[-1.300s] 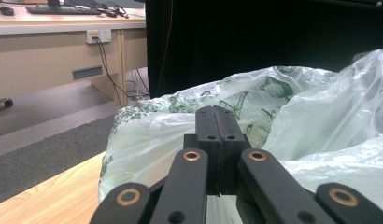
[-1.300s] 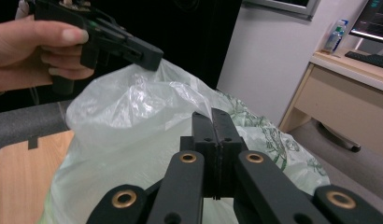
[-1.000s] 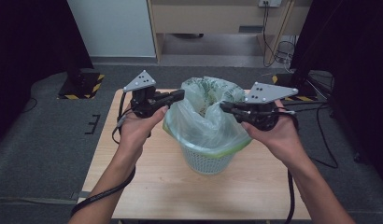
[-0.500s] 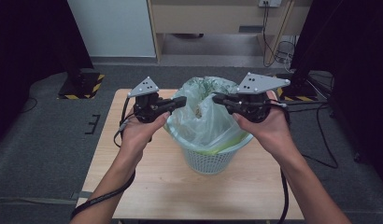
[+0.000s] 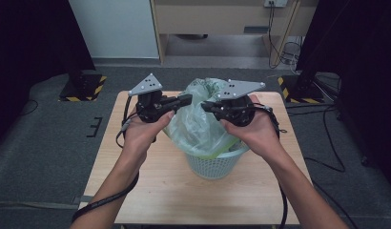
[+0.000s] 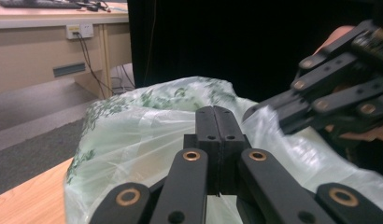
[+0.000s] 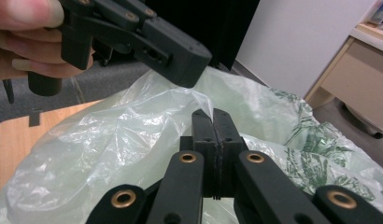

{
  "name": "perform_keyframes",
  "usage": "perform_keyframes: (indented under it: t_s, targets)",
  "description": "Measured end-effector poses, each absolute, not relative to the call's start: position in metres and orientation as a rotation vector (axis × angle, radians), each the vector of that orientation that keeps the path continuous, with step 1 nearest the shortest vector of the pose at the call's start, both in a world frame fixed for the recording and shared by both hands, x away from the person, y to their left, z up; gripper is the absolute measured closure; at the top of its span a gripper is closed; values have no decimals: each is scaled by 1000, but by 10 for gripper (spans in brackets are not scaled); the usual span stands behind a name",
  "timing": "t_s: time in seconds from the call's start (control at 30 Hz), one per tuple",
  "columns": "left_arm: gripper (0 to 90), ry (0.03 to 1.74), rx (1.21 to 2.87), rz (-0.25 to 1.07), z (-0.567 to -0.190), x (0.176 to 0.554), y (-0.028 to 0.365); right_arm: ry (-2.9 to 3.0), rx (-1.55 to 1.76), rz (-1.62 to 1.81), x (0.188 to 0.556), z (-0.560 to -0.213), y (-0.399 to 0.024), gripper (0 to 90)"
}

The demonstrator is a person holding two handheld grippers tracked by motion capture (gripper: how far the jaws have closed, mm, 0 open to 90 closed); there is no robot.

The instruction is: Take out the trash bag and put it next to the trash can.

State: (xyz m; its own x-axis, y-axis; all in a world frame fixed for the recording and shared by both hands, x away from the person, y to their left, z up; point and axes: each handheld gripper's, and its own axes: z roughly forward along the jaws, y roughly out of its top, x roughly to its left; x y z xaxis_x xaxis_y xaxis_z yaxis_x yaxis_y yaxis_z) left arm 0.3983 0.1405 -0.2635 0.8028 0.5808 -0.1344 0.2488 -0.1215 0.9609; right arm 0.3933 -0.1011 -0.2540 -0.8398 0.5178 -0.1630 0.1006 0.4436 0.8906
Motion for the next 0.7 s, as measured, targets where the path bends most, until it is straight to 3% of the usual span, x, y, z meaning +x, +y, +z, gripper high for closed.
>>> perform_keyframes:
  t_s: [0.07, 0.17, 0.23, 0.33, 0.57, 0.7]
  targets:
    - [900, 646, 1707, 318, -262, 398, 138, 2288, 519, 1391, 394, -256, -100, 872]
    - [900, 640, 1716, 311, -262, 398, 135, 2279, 500, 1427, 394, -261, -99, 733]
    - [900, 636, 1722, 306, -263, 399, 133, 2257, 513, 1415, 394, -264, -97, 593]
    - [900, 626, 1730, 296, -264, 399, 130, 2243, 508, 1392, 395, -268, -93, 503]
    - [900, 599, 1727, 273, -264, 397, 126, 2235, 507, 1356, 399, -273, -87, 377]
    - [900, 586, 1718, 253, -263, 395, 125, 2219, 518, 1353, 403, -274, -87, 362]
